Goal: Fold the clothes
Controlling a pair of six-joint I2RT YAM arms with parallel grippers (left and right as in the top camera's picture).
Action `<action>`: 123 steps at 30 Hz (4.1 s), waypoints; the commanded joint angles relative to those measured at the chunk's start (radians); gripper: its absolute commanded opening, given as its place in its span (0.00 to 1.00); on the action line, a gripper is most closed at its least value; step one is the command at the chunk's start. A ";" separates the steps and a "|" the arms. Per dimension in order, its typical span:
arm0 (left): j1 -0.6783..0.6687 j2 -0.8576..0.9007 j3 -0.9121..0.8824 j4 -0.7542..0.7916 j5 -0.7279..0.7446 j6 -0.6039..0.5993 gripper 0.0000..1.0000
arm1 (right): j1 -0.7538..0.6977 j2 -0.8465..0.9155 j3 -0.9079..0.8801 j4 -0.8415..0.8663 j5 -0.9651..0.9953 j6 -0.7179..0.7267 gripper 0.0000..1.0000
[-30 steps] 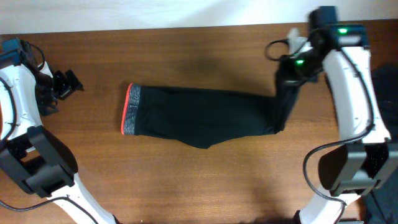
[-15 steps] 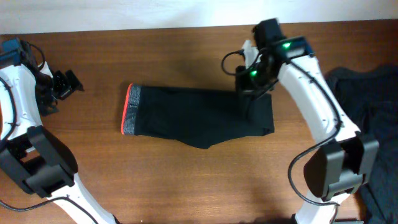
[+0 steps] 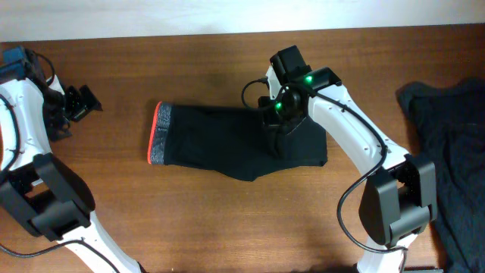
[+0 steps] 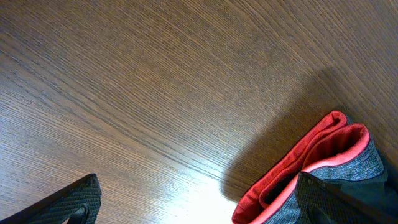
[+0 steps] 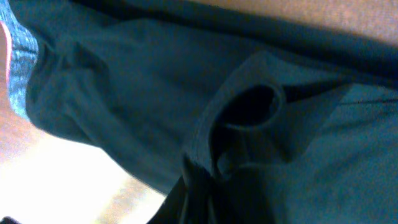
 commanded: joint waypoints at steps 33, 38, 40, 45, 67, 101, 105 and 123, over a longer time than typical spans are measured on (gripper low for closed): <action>0.003 -0.026 0.015 -0.001 -0.003 0.009 0.99 | -0.041 -0.003 -0.026 0.150 -0.189 0.029 0.62; 0.003 -0.026 0.015 -0.001 -0.003 0.009 0.99 | -0.136 -0.003 -0.007 0.009 -0.184 0.004 0.57; 0.003 -0.026 0.015 -0.001 -0.003 0.009 0.99 | -0.168 -0.003 -0.007 -0.043 -0.151 -0.032 0.57; 0.003 -0.026 0.015 -0.001 -0.003 0.009 0.99 | -0.259 -0.002 -0.008 -0.123 -0.113 -0.143 0.56; 0.003 -0.026 0.015 -0.001 -0.003 0.009 0.99 | -0.436 -0.001 -0.357 0.144 -0.063 -0.260 0.51; 0.003 -0.026 0.015 -0.001 -0.003 0.009 0.99 | -0.509 -0.004 -0.392 0.218 -0.125 -0.267 0.04; 0.002 -0.026 0.015 -0.001 -0.003 0.009 0.99 | -0.596 -0.004 -0.322 0.111 -0.124 -0.303 0.04; 0.003 -0.026 0.015 -0.001 -0.003 0.009 0.99 | -0.756 -0.006 0.166 -0.377 -0.122 -0.356 0.04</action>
